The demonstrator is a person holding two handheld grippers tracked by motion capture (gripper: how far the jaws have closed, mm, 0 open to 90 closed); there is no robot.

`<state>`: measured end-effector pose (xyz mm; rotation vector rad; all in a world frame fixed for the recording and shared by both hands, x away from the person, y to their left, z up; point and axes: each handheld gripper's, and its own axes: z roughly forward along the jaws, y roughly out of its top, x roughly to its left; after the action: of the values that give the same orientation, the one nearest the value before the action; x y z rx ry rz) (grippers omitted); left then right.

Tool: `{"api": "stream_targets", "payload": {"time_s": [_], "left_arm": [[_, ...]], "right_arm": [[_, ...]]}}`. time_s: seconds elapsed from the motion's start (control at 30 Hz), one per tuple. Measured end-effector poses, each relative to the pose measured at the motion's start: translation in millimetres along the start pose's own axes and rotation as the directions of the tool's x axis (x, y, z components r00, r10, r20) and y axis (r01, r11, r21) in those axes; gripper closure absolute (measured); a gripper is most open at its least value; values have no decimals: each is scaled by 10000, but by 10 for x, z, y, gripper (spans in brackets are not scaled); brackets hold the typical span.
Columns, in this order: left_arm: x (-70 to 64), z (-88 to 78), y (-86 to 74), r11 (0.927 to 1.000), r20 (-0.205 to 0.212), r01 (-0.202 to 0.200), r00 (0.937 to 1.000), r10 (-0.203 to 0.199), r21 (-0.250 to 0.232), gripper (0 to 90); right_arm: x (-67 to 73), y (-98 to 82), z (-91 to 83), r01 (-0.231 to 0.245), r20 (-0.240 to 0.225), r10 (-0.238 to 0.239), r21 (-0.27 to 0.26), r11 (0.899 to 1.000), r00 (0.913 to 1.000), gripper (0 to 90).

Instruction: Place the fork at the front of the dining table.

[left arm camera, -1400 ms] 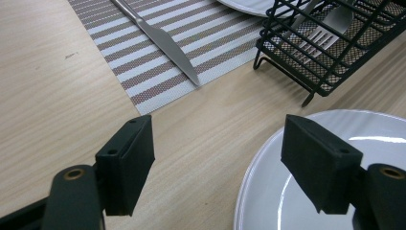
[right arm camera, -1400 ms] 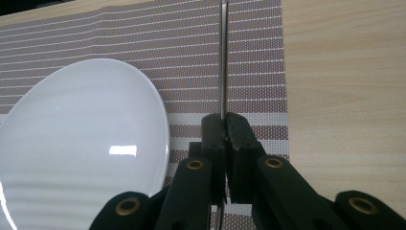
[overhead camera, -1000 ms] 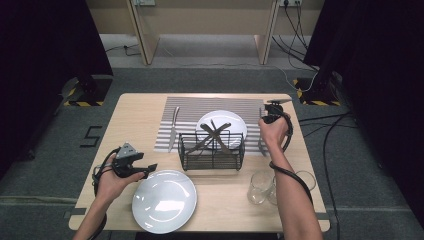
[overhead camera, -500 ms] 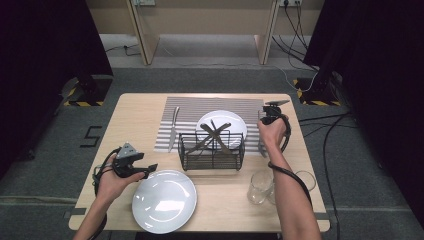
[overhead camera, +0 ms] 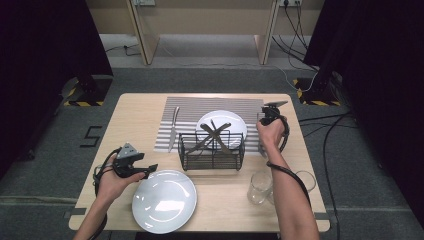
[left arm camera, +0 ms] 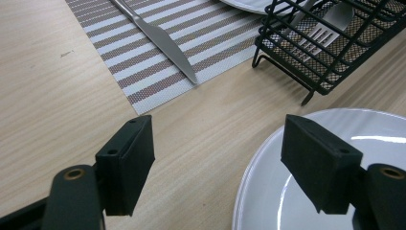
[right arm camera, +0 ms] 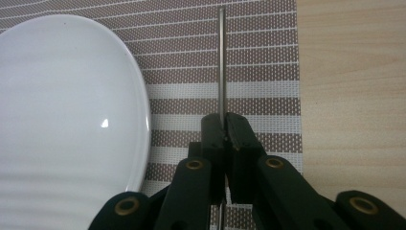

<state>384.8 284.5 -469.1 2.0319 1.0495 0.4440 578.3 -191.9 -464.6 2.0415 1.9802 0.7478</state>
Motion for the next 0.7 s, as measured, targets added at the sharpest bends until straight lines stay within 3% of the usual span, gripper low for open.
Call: {"api": "stream_targets", "payload": {"time_s": [0.7], "left_arm": [[-1,11,-8,10000,15,-8,10000,8,63,267]], "right_arm": [[-31,-9,125,-171,219,159,520,9985,9996,869]]}}
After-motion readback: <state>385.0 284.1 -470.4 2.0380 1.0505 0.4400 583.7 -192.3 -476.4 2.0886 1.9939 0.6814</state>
